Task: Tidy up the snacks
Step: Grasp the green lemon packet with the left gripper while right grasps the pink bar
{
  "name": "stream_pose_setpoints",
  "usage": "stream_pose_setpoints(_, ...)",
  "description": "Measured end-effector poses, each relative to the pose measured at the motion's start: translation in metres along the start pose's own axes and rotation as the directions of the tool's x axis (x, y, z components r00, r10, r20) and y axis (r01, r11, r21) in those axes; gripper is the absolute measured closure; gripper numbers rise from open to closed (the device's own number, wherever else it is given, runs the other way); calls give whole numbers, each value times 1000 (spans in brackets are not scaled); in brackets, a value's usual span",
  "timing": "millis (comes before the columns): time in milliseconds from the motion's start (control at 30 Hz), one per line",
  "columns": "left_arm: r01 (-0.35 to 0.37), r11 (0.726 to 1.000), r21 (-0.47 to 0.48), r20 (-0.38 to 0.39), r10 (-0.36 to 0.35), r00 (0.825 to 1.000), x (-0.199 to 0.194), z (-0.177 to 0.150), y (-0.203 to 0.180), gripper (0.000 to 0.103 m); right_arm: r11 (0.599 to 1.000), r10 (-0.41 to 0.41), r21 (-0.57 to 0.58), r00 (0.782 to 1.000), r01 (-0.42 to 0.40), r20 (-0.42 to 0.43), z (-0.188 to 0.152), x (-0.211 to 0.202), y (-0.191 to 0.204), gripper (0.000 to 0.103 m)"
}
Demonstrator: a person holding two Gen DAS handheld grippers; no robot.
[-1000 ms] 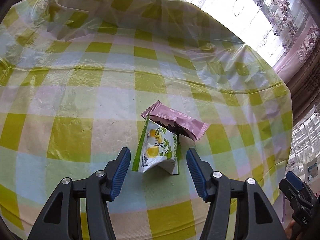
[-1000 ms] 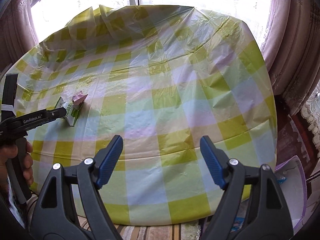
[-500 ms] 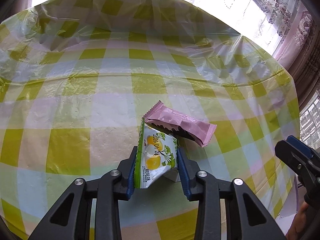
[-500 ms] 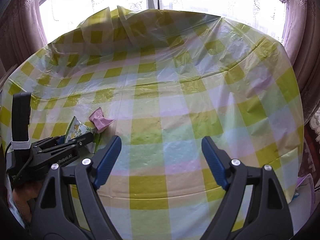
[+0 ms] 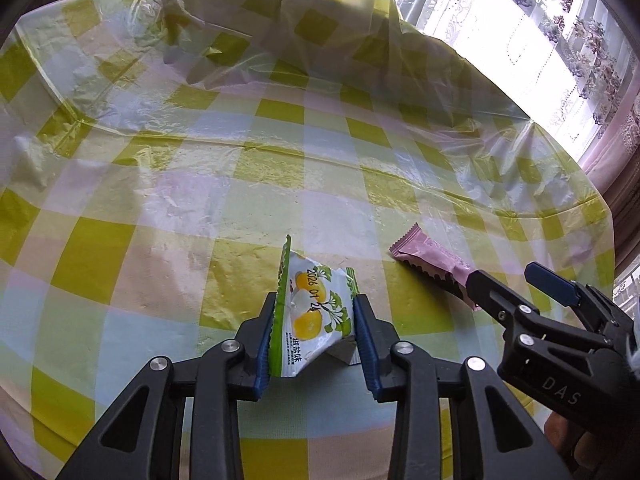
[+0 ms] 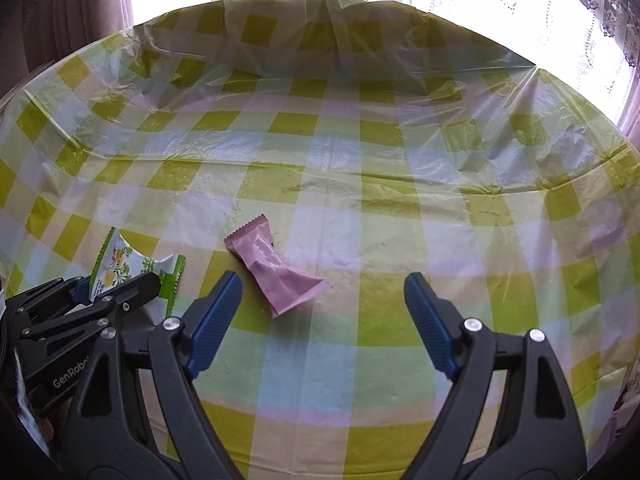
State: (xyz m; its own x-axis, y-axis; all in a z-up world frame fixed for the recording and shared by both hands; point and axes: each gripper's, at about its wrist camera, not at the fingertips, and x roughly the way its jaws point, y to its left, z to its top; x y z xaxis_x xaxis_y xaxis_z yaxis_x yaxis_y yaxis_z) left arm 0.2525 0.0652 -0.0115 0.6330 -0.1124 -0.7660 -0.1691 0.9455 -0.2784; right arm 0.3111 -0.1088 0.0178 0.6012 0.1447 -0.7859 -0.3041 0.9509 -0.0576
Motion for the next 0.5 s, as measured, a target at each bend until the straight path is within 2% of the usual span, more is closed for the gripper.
stream_pose_setpoints(300,9,999,-54,12,-8,1000,-5,2,17,66,997,-4,-75,999,0,-48,5,34,22,19)
stream_pose_setpoints(367,10,998,-58,14,-9,1000,-5,2,19,66,997,2,-73,998,-6,-58,5,39,23,25)
stream_pose_setpoints(500,8,998,-57,16,-7,1000,-7,1,18,67,998,37,-57,997,-41,-66,7,46,24,46)
